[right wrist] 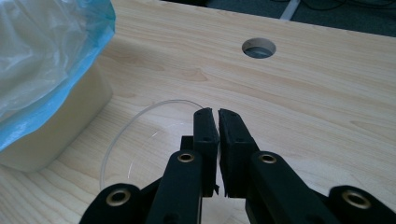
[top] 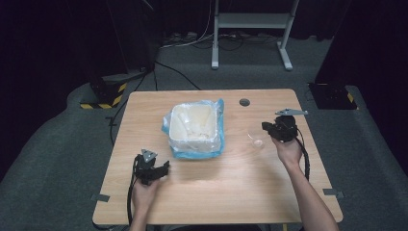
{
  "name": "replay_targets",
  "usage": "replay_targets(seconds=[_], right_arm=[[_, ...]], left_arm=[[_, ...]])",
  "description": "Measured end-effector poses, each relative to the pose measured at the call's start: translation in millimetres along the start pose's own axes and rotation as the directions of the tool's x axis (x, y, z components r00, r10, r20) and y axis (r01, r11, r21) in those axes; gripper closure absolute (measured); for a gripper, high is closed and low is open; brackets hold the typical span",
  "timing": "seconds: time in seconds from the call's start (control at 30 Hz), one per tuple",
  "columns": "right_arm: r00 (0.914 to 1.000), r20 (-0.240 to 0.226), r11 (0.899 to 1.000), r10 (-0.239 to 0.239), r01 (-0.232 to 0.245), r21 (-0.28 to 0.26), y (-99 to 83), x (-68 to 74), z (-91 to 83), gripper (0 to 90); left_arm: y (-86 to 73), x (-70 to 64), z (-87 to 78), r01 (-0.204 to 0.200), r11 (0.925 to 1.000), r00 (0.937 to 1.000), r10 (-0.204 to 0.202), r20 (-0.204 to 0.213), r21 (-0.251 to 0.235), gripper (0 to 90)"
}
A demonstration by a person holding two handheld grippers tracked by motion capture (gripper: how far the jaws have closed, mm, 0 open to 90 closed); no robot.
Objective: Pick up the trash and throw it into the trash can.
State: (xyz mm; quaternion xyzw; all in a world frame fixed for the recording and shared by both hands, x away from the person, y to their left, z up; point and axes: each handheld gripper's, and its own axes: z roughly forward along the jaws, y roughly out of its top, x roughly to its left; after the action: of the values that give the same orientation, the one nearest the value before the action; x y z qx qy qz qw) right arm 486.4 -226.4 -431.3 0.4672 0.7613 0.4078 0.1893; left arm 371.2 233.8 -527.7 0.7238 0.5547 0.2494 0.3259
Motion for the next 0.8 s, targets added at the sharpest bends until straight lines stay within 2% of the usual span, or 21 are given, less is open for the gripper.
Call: replay_targets(seconds=[0.43,0.8], right_arm=[[0.9992,-0.027,1.000,-0.029,0.029,-0.007,3.3,7.5,-14.2,86.1],[0.9959,-0.052,0.997,-0.074,0.073,-0.026,15.2,19.3,-28.6,86.1]], left_arm=[[0.0,-0.1,0.0,0.001,1.0000,1.0000,-0.001,0.000,0.000,30.2],[0.0,0.0,0.0,0.000,1.0000,1.0000,0.000,0.000,0.000,30.2]])
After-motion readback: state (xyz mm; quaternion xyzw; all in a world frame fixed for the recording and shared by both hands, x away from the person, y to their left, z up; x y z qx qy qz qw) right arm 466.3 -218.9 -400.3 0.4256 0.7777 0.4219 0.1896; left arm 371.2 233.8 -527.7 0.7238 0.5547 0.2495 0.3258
